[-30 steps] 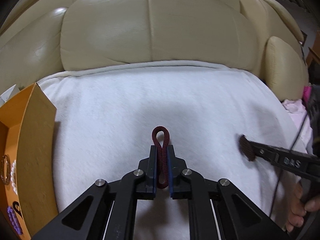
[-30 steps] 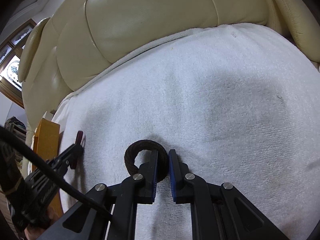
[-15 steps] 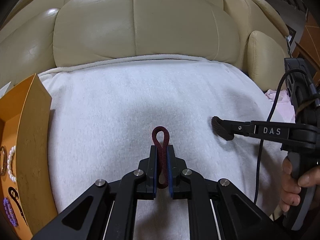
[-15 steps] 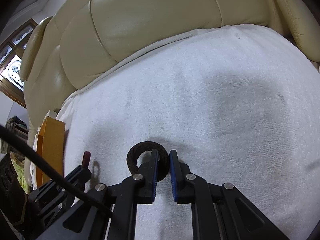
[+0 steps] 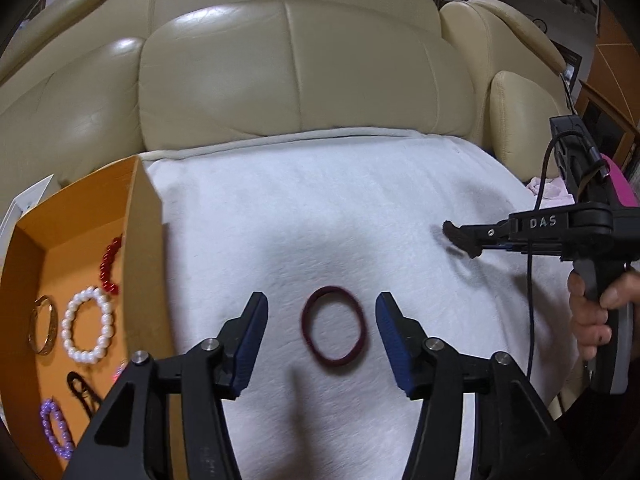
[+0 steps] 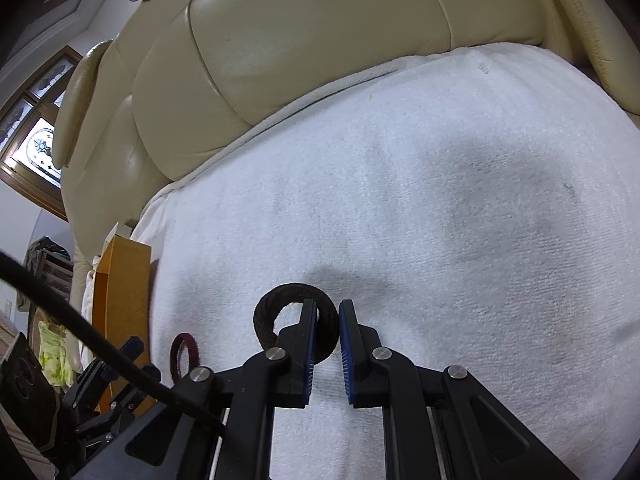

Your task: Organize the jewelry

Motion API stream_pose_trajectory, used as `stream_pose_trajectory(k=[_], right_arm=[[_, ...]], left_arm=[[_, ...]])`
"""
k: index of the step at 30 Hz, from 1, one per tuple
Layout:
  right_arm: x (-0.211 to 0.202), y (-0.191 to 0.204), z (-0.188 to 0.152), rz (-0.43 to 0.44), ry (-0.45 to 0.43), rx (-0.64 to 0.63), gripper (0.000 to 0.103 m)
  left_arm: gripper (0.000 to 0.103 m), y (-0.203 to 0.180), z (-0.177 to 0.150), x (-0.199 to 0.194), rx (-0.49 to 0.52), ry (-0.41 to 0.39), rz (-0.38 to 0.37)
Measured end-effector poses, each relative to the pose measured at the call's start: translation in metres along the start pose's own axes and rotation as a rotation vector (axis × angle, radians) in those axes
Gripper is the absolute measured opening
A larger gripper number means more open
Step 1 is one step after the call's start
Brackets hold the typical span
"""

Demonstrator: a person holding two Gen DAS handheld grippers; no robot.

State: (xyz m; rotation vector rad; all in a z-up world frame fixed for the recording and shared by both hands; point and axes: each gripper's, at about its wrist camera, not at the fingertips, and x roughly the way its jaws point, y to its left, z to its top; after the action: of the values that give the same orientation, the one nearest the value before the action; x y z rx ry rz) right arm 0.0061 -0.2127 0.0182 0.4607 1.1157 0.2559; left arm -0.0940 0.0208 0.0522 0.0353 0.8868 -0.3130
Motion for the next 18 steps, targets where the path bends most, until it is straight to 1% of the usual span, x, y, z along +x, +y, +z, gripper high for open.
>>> stream_pose_trajectory(k=[3,6,9,14,16,18], right_arm=[[0.002,0.0,0.0,0.005,0.014,0.01,0.015],[0.002,0.001,0.001,0.002,0.016,0.006,0.015],[0.0,-0.004,0.002,0.005,0.019,0.018,0.015],[-0.001,-0.014,0.005,0.004,0.029,0.048,0.016],[-0.001,-0.015,0.006,0.003,0.035,0.054,0.028],[0.0,-0.013,0.006,-0.006,0.029,0.048,0.031]], left_arm=[[0.057,0.0,-0.001,0.004,0.001,0.03,-0.005],[0.057,-0.008,-0.002,0.01,0.026,0.056,-0.013],[0.057,-0.013,-0.004,0.016,0.051,0.092,0.014],[0.057,-0.005,-0.007,0.013,0.04,0.1,0.01],[0.057,-0.002,-0.007,0.011,0.028,0.103,-0.004],[0.057,-0.001,-0.007,0.009,0.023,0.097,-0.007]])
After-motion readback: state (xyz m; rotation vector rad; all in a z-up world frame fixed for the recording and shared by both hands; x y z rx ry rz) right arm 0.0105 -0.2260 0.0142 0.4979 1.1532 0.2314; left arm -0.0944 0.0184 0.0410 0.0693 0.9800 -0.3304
